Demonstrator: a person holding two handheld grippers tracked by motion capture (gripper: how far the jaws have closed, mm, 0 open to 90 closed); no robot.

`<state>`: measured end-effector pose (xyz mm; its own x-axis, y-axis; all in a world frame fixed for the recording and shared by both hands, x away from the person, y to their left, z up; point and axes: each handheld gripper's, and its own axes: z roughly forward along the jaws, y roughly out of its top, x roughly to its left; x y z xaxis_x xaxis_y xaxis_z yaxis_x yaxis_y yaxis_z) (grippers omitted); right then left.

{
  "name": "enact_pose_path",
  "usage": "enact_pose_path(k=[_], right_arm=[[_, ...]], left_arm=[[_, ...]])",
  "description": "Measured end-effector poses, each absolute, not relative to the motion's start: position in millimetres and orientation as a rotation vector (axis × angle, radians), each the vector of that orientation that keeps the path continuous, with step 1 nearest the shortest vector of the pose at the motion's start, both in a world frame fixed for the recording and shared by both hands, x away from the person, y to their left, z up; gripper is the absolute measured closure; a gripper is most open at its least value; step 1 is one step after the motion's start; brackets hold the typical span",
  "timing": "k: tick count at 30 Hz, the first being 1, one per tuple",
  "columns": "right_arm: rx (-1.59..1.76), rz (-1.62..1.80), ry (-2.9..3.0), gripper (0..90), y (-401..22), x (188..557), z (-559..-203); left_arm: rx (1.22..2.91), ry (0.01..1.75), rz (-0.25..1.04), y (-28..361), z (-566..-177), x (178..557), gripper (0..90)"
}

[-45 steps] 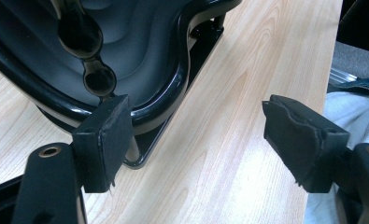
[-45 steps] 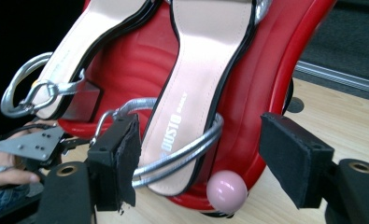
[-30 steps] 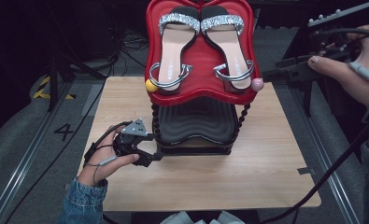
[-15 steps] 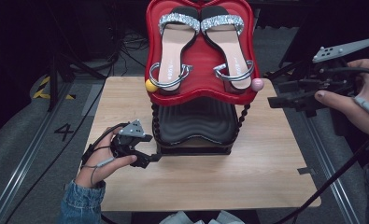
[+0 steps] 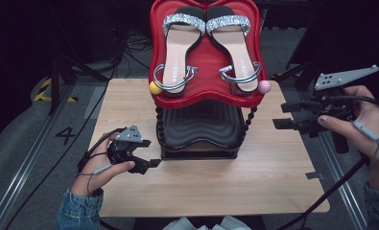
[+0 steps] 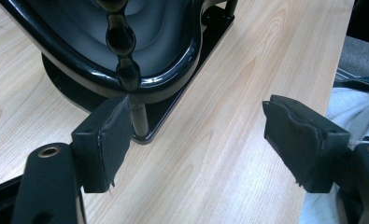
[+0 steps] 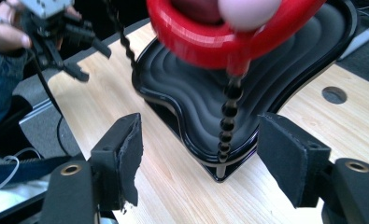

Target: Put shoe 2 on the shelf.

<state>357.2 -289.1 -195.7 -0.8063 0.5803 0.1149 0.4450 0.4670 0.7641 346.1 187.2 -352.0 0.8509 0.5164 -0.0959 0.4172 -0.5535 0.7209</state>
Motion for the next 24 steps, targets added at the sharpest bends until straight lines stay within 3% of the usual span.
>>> enact_pose_path(k=[24], right_arm=[[0.685,1.289,2.708,34.9,-276.7,368.7,-312.7]], left_arm=[[2.250,0.694,0.158,185.0,-356.4,348.6,24.0]])
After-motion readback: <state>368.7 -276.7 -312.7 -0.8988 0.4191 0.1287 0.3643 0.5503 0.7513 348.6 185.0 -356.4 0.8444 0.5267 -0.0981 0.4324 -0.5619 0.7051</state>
